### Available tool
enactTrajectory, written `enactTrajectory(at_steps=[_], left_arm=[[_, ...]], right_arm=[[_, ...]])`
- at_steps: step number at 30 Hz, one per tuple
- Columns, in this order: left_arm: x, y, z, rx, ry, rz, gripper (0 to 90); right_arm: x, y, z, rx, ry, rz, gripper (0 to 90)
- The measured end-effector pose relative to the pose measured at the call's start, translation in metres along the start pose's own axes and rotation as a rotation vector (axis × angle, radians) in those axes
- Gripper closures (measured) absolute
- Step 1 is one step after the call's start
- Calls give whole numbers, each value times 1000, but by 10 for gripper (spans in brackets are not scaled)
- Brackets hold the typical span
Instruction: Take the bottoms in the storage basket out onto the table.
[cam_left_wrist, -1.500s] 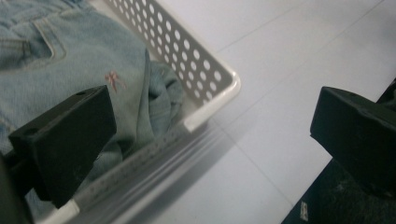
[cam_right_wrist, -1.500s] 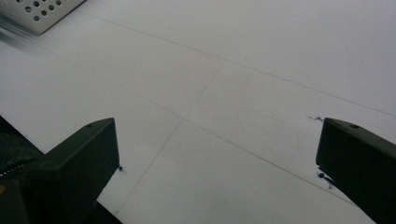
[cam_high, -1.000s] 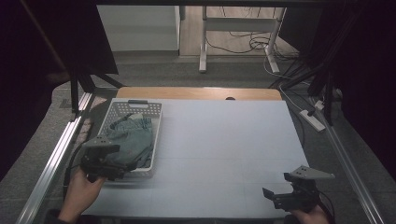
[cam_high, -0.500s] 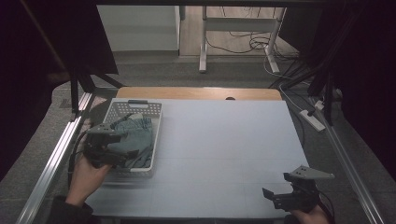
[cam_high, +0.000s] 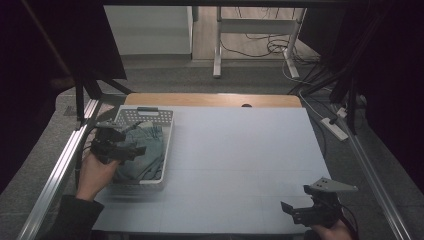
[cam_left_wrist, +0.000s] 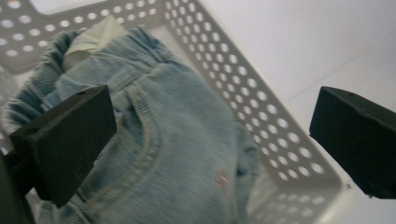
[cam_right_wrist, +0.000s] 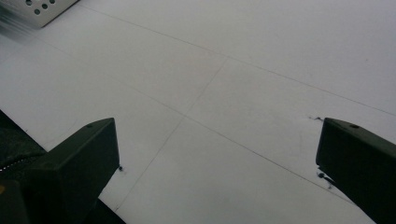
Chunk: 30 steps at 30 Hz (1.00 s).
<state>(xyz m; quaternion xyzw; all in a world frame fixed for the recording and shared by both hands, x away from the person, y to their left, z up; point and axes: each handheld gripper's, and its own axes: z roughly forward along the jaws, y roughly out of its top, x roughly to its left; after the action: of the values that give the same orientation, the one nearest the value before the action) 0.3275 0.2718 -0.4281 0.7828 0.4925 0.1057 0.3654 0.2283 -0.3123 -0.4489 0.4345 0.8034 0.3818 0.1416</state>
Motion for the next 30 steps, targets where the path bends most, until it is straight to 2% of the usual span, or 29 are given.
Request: enactTrajectory(at_steps=[2, 7, 13, 20, 24, 26, 30], left_arm=[[4, 2, 4, 18, 22, -4, 2], [14, 6, 13, 43, 44, -29, 6], [24, 9, 26, 103, 100, -45, 0], [38, 8, 44, 183, 97, -76, 0], [40, 8, 53, 219, 102, -54, 0], [40, 8, 55, 217, 95, -54, 0], [40, 10, 64, 243, 82, -49, 0]], right_arm=[[0, 0, 0, 1, 0, 1, 0], [0, 0, 0, 3, -2, -4, 0], [0, 0, 1, 3, -1, -3, 0], [0, 0, 1, 4, -1, -4, 0], [1, 0, 1, 6, 0, -5, 0], [1, 0, 1, 8, 0, -6, 0], [1, 0, 1, 10, -1, -10, 0]])
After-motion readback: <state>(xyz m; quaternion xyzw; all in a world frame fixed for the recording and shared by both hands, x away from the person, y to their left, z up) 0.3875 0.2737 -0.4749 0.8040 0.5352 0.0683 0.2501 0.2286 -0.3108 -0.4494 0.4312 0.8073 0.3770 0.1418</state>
